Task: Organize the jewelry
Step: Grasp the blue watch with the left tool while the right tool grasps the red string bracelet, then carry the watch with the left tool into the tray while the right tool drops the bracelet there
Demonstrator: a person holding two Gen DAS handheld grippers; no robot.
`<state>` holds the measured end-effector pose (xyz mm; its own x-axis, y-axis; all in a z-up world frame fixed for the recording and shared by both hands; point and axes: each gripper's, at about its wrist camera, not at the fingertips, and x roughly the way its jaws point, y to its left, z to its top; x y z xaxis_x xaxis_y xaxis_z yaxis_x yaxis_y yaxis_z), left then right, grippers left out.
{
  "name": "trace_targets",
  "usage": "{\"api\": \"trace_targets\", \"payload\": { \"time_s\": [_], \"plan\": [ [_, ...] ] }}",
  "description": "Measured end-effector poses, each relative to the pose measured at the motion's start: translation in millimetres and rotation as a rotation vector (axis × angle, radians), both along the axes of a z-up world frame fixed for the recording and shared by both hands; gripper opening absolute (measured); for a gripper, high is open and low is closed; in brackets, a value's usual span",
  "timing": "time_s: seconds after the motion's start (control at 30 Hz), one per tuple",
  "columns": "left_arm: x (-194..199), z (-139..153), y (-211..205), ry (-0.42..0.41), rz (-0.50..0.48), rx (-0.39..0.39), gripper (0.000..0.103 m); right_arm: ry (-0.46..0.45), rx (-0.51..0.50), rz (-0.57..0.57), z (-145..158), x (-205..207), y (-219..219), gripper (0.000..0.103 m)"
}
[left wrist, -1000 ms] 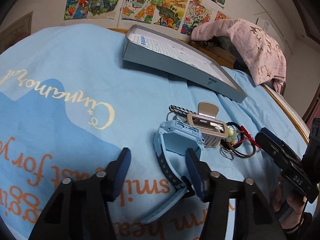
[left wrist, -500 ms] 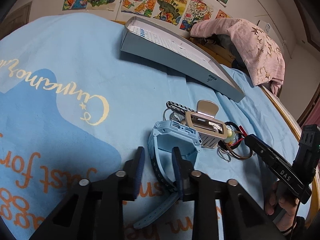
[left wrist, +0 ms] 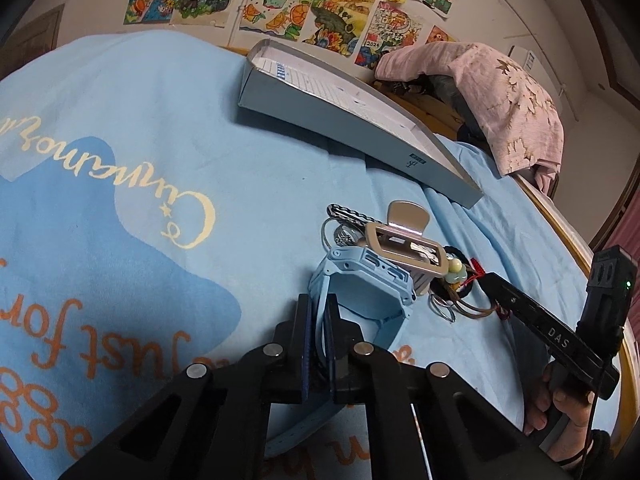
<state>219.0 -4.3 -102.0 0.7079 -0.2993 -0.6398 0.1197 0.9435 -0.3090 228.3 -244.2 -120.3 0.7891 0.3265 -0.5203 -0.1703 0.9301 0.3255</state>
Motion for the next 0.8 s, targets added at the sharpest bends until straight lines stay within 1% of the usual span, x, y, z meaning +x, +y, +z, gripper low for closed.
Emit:
{"api": "trace_targets", "payload": {
  "time_s": [0.07,0.1,0.2,0.33,0.43,0.67,0.8],
  "plan": [
    [-1.1,1.2,-0.2,-0.009,-0.003,0.005,0.006,0.005,0.004,-0.003,-1.3,-0.9,-2.5,0.004],
    [-1.7,1.8,-0.6,-0.013,-0.005,0.006,0.006,0.002,0.006,-0.007,-1.0,-1.8,-3.2,0.004],
    [-3.5,3.5,-0.9,-0.025,-0.012,0.0,0.006,-0.045,0.017,-0.02,4.0,-9.7,-5.6,0.004],
    [-7.5,5.3,1.0,-0.044,-0.017,-0.011,0.006,-0.121,0.034,-0.008,12.7,-22.4,-7.9,0.004],
    [-9.5,9.2,0.7,-0.058,-0.019,-0.012,0.005,-0.14,0.033,-0.008,16.0,-24.5,-8.4,0.004],
    [-3.6,29.1,3.9,-0.056,-0.031,-0.073,0.005,-0.174,0.075,0.01,28.0,-21.2,-13.6,0.004],
    [9.1,46.6,-0.7,-0.064,-0.03,-0.08,0.005,-0.206,0.087,0.031,44.8,-12.3,-10.6,0.004]
  ]
}}
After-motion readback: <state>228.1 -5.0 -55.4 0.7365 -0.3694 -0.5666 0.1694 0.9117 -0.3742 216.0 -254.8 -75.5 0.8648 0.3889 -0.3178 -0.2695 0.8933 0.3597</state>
